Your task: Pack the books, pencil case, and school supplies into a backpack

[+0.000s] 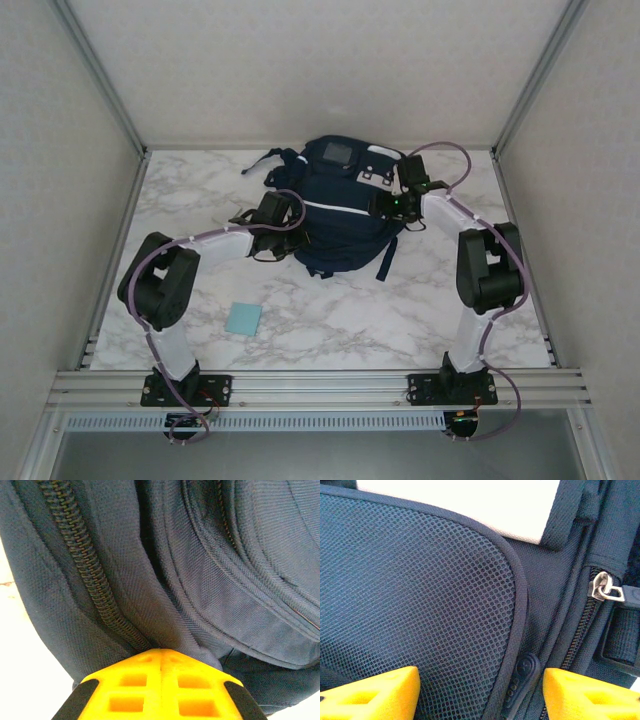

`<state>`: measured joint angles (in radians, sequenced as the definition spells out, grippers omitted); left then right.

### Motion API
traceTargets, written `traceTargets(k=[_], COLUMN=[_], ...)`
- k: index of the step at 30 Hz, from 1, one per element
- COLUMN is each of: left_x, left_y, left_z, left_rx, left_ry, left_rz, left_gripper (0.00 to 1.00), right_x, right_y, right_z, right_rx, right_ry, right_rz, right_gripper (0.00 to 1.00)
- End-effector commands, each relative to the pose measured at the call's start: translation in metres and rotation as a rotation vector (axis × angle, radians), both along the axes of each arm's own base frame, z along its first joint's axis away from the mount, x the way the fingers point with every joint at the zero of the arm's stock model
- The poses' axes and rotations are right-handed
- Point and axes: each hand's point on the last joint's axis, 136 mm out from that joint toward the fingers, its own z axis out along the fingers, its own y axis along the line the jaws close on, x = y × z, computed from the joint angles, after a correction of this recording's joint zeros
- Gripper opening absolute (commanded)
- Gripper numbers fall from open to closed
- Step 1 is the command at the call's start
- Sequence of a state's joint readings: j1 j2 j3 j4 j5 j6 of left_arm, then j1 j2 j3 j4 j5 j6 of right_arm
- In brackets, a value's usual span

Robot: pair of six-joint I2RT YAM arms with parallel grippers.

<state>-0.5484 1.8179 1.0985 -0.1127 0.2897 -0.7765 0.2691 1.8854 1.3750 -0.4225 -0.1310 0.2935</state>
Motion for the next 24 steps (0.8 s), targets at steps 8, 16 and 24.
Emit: traceTargets(k=[8,16,24], left_x=[0.001,-0.004,-0.009], left_y=[-0.010,-0.014,-0.022], left_z=[-0.011,-0.008,-0.016], left_rx=[0.032,0.021,0.019], left_ry=[0.010,0.001,0.015], left_rz=[-0.039,-0.067,-0.080], left_gripper=[0.00,0.00,0.00], right_x=[-0.012,-0.003,0.015], right_y=[0.000,-0.018,0.027], right_z=[0.017,0.030,0.013], right_rx=[-0.129,-0.221,-0.049], right_ry=[-0.031,-0.094,-0.069], right_rz=[-0.051,-0.103,-0.004], right_gripper=[0.66,0.68,0.68])
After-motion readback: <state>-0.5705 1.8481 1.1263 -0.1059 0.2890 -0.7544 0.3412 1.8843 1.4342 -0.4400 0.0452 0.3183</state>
